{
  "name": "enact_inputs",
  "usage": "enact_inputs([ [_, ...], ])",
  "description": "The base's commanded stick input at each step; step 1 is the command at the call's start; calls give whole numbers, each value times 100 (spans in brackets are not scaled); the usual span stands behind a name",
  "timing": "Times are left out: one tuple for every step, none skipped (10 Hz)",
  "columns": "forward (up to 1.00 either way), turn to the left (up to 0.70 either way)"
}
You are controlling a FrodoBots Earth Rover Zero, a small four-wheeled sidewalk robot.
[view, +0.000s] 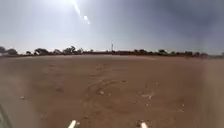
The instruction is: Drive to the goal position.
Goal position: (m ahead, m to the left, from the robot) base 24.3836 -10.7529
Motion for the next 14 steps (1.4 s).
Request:
enact_inputs([
  [70,0],
  [70,0],
  [70,0],
  [70,0],
  [70,0],
  [70,0],
  [70,0],
  [70,0],
  [70,0],
  [70,0],
  [70,0],
  [70,0],
  [70,0],
  [70,0],
])
